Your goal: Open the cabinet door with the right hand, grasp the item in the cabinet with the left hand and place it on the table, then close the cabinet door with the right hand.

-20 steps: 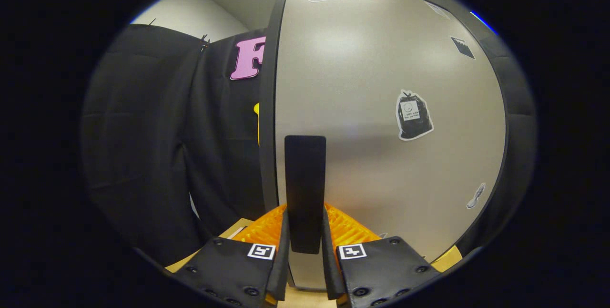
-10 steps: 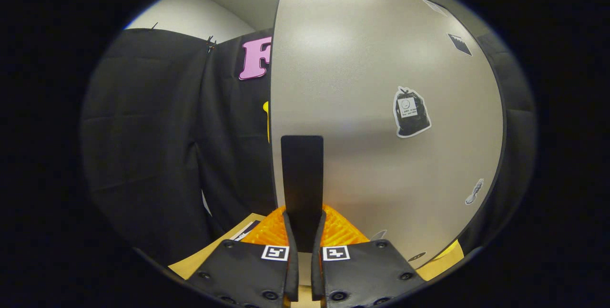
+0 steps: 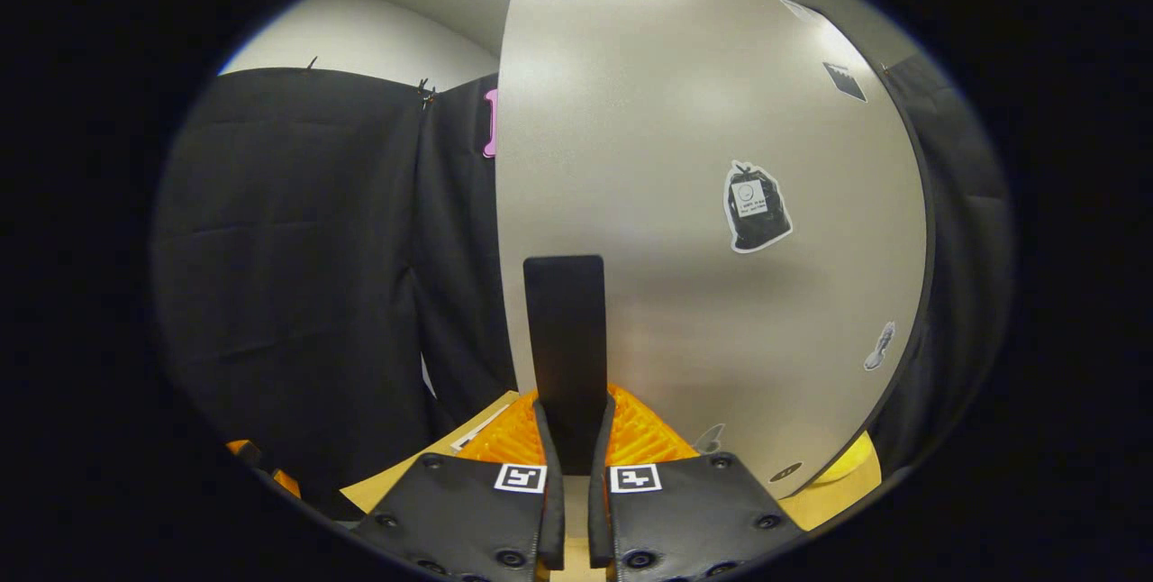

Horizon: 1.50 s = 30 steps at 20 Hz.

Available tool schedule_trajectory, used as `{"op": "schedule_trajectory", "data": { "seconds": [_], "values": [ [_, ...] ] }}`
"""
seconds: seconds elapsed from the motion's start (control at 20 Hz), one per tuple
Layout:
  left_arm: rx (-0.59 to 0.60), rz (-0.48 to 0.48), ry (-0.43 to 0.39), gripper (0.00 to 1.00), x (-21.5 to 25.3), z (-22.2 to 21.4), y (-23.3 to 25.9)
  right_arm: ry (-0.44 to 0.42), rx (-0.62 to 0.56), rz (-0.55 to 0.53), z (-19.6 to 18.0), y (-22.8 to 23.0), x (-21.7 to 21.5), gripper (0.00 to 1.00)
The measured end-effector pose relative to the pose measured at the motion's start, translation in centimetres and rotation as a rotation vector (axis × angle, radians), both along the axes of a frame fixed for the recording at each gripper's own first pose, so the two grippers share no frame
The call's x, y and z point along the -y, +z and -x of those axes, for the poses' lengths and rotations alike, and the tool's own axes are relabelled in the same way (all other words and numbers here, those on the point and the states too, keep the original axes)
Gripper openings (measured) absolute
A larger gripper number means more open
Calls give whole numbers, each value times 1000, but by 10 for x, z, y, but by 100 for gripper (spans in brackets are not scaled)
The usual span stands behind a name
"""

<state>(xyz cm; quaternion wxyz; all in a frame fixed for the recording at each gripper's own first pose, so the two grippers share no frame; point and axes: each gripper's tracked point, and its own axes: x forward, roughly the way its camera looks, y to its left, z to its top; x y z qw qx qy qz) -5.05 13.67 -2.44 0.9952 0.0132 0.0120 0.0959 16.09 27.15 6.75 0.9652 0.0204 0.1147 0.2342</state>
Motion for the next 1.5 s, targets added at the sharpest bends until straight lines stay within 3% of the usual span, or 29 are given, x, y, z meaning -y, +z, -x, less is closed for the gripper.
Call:
{"op": "schedule_trajectory", "data": {
  "seconds": [0.85, 1.5],
  "values": [
    [31, -15, -161, 84, 93, -32, 18, 159, -38, -11, -6, -13, 18, 12],
    [33, 9, -309, 84, 178, -51, 15, 162, -42, -16, 13, -8, 53, 12]
  ]
}}
